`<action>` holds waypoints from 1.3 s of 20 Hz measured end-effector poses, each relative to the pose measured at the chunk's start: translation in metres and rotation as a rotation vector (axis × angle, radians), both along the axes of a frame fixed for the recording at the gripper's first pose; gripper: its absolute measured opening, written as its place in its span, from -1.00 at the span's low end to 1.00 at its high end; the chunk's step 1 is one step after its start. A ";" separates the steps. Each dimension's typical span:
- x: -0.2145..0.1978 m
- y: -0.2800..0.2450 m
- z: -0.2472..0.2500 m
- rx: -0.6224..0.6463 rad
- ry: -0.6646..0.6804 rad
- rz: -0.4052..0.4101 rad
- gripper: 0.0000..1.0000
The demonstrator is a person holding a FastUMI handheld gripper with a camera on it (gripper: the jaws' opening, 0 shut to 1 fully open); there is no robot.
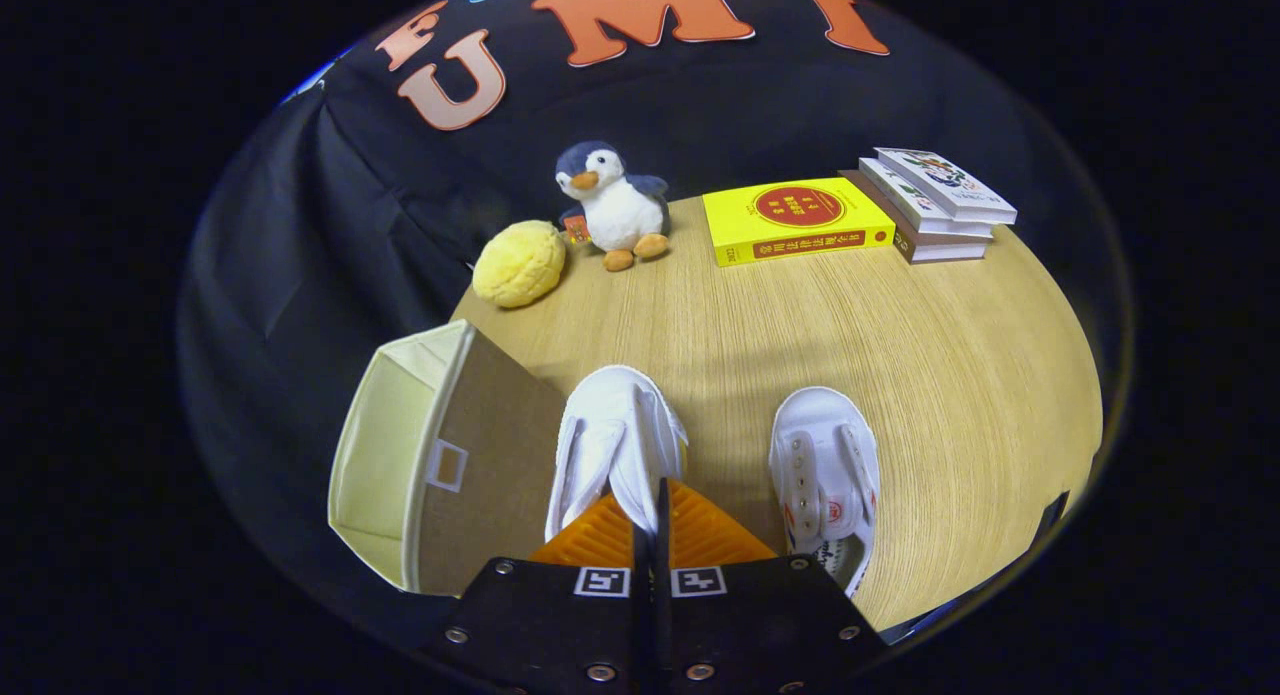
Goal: Open the storage box then place both shoes into the box .Put the left shoe in first, then the right shoe, with the right side of both shoes facing outward in a uniform manner.
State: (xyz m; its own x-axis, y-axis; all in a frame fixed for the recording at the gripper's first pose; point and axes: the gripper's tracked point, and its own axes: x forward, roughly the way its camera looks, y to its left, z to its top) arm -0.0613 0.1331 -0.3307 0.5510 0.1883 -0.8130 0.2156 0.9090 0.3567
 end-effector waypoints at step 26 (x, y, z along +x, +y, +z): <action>0.074 0.213 0.024 0.126 0.151 0.031 -0.98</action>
